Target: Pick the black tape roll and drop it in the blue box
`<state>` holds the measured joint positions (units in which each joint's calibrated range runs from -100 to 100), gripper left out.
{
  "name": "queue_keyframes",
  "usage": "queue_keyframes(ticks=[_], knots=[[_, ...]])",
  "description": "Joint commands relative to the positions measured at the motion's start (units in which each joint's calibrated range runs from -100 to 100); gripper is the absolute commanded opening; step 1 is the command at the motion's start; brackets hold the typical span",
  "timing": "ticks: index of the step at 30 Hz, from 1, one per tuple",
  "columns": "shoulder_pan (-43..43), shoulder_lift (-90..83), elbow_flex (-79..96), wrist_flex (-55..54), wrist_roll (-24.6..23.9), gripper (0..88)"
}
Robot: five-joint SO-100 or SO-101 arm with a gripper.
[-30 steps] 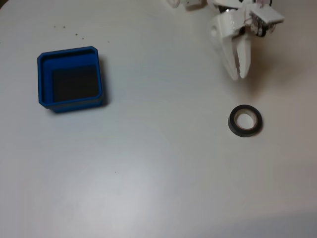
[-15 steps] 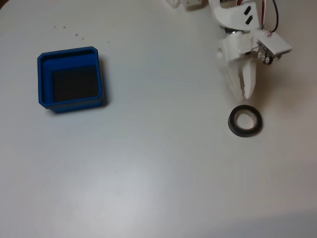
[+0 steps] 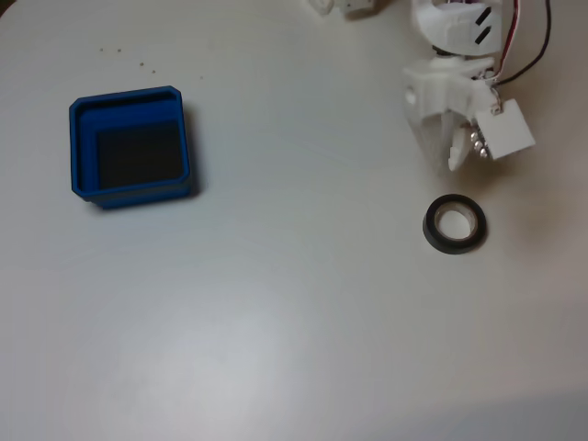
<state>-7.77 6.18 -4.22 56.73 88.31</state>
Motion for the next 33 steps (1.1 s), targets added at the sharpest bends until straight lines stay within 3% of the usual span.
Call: queue_keyframes(ticks=[1,33], knots=[[-0.1,4.3,-15.2,8.0,-0.6,1.5],[0.1,21.5,-25.1,9.6,-0.2,1.5]])
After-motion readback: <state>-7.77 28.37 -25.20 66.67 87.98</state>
